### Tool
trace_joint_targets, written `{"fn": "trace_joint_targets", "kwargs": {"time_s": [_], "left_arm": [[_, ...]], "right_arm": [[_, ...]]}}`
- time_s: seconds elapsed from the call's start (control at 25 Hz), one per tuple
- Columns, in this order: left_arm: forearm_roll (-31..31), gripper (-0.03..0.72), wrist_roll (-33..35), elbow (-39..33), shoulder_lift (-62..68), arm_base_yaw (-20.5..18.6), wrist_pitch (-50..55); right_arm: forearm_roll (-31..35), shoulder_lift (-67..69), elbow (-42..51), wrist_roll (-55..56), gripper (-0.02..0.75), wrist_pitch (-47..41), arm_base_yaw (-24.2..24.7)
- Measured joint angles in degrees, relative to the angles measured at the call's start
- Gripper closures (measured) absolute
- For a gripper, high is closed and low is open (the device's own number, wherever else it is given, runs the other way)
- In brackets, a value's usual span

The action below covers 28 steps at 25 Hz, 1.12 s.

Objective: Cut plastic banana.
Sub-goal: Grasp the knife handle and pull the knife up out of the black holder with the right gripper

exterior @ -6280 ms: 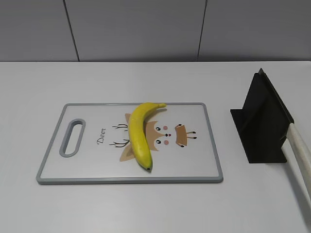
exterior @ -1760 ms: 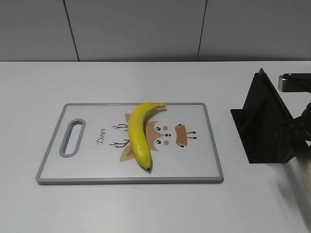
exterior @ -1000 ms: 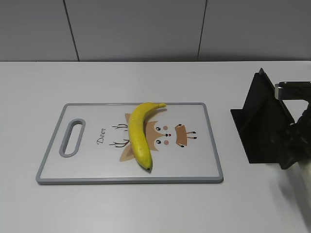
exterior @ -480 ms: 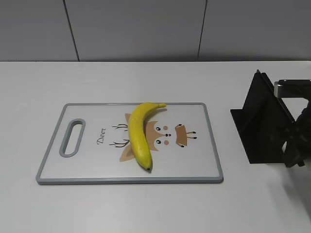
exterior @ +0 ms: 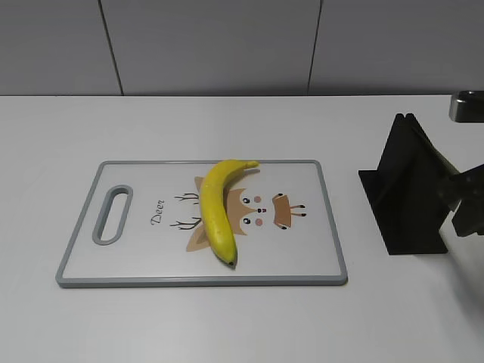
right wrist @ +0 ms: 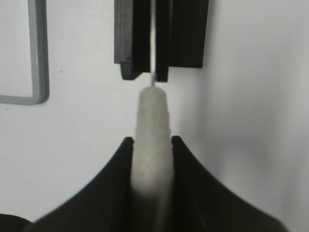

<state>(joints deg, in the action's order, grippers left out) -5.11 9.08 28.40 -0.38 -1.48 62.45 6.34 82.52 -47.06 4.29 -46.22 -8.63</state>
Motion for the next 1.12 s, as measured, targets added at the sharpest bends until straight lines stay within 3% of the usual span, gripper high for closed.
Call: {"fn": "trace_joint_targets", "kwargs": {"time_s": [1.12], "left_arm": [[0.0,0.136,0.0,0.0,0.0,0.0,0.0]], "right_arm": [[-0.51,-12.91,0.06,-1.24,0.566,5.17,0.0]]}}
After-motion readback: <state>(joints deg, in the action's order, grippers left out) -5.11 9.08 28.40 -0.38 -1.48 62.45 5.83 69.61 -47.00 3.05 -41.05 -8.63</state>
